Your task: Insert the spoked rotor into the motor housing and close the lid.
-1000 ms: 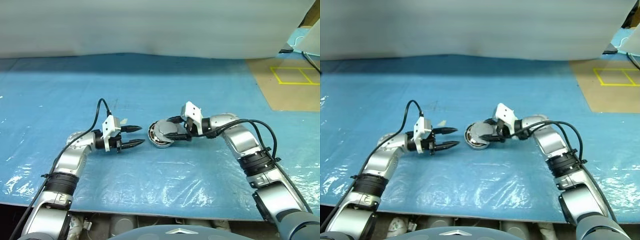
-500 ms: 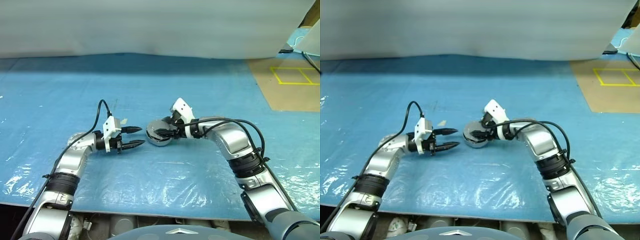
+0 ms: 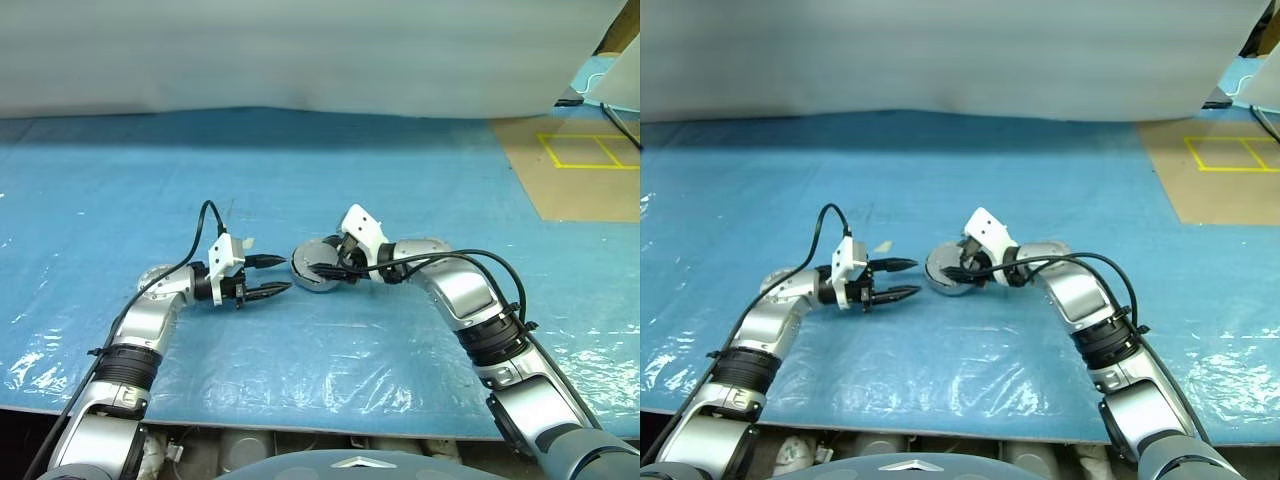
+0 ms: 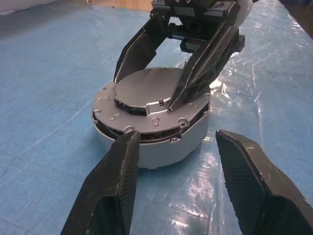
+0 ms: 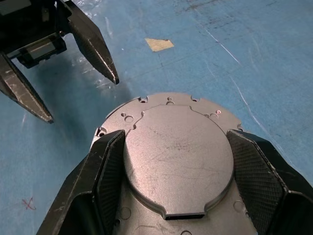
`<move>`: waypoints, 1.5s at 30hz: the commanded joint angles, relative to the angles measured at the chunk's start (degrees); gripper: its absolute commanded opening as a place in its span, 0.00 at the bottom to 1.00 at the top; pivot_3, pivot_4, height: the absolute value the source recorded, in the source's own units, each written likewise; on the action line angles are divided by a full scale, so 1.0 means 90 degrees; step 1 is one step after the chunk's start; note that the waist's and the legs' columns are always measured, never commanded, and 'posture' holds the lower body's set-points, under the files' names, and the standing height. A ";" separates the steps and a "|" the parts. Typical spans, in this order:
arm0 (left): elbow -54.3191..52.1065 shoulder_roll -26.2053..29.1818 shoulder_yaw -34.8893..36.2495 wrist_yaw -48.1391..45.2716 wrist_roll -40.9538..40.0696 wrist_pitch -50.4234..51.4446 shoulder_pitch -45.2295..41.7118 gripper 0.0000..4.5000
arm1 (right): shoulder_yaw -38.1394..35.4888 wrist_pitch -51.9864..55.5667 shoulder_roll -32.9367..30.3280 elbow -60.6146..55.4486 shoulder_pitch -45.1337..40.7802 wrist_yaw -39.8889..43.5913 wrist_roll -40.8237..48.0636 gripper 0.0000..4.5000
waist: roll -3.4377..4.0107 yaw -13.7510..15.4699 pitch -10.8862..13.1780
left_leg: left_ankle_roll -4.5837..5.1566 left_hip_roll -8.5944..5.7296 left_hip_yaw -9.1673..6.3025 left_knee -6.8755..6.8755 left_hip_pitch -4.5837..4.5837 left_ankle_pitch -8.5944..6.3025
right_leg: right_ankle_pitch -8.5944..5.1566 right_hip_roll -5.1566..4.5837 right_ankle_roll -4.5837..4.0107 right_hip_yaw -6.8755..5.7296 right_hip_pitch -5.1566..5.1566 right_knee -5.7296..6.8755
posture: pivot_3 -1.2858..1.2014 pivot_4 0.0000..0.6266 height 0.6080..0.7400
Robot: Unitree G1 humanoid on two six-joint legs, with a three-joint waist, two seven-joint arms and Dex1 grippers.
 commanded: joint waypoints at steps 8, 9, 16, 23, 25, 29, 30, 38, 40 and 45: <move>-0.0186 0.0025 0.0043 0.0030 -0.0032 -0.0064 0.0044 0.58 | -0.0328 0.1315 0.0610 0.0253 -0.0412 -0.0418 0.0360 0.65 | 0.0000 0.0010 0.0000 | -0.0001 -0.0003 0.0009 -0.0020 0.0002 0.0000 | 0.0000 0.0000 0.0000 0.0007 -0.0005 -0.0008 | 0.52 0.24 1.00; -0.0190 0.0028 0.0043 0.0031 -0.0032 -0.0063 0.0049 0.58 | -0.0333 0.1394 0.0639 0.0230 -0.0440 -0.0423 0.0393 0.65 | 0.0000 0.0009 0.0000 | -0.0001 -0.0003 0.0010 -0.0023 0.0002 0.0000 | 0.0000 0.0000 0.0000 0.0007 -0.0005 -0.0011 | 0.52 0.24 1.00; -0.0106 0.0052 0.0062 0.0003 -0.0028 -0.0104 0.0024 0.58 | -0.0578 0.1628 0.0815 0.0071 -0.0785 -0.0370 0.0674 0.65 | 0.0000 0.0007 0.0000 | -0.0002 -0.0004 0.0011 -0.0031 0.0004 0.0001 | 0.0000 0.0000 0.0000 0.0007 -0.0006 -0.0014 | 0.52 0.24 1.00; -0.0055 0.0031 0.0056 -0.0004 -0.0023 -0.0127 0.0012 0.58 | -0.0309 0.1419 0.0832 0.0214 -0.1061 -0.0420 0.0524 0.65 | 0.0002 0.0020 0.0002 | -0.0003 -0.0006 0.0012 -0.0039 -0.0014 0.0001 | 0.0000 0.0000 0.0000 0.0007 -0.0020 -0.0027 | 0.52 0.24 1.00; -0.0045 0.0026 0.0051 -0.0005 -0.0022 -0.0131 0.0011 0.58 | 0.0073 0.1315 0.0801 0.0429 -0.0959 -0.0496 0.0265 0.65 | 0.0002 0.0019 0.0001 | -0.0005 -0.0006 0.0012 -0.0043 -0.0018 0.0002 | 0.0001 0.0000 0.0002 0.0004 -0.0021 -0.0034 | 0.52 0.24 1.00; -0.0036 0.0030 0.0052 -0.0004 -0.0018 -0.0142 0.0015 0.58 | 0.0322 0.1265 0.0937 0.0735 -0.0776 -0.0672 0.0073 0.65 | 0.0001 0.0008 0.0001 | -0.0008 -0.0007 0.0012 -0.0062 -0.0007 0.0001 | 0.0001 0.0001 0.0003 0.0003 -0.0019 -0.0034 | 0.52 0.24 1.00; -0.0059 0.0055 0.0076 -0.0007 -0.0041 -0.0129 0.0030 0.58 | 0.0276 0.1232 0.0937 0.0787 -0.0789 -0.0676 0.0076 0.65 | 0.0001 0.0006 0.0001 | -0.0008 -0.0007 0.0012 -0.0065 0.0001 0.0001 | 0.0001 0.0001 0.0002 0.0003 -0.0013 -0.0034 | 0.52 0.24 1.00; -0.0520 0.1072 0.0514 -0.0455 -0.0626 0.1199 0.0203 0.58 | 0.0090 0.0979 0.0758 0.1208 -0.0898 -0.0708 -0.0016 0.65 | 0.0001 0.0005 0.0001 | -0.0008 -0.0007 0.0017 -0.0063 0.0016 0.0001 | 0.0000 0.0002 0.0000 0.0012 -0.0008 -0.0028 | 0.52 0.24 1.00; -0.0447 0.1391 0.0489 -0.0625 -0.0582 0.1427 0.0244 0.58 | 0.0143 0.0963 0.0801 0.1207 -0.0869 -0.0728 -0.0021 0.65 | 0.0001 0.0007 0.0000 | -0.0008 -0.0009 0.0018 -0.0063 0.0018 0.0001 | 0.0000 0.0002 0.0000 0.0013 -0.0006 -0.0028 | 0.52 0.24 1.00; -0.0152 0.1743 0.0402 -0.0804 -0.0248 0.1237 0.0314 0.58 | 0.0250 0.0965 0.0926 0.1156 -0.0852 -0.0739 -0.0013 0.65 | 0.0001 0.0004 0.0000 | -0.0008 -0.0010 0.0020 -0.0063 0.0027 0.0001 | 0.0000 0.0001 0.0001 0.0019 -0.0003 -0.0027 | 0.52 0.24 1.00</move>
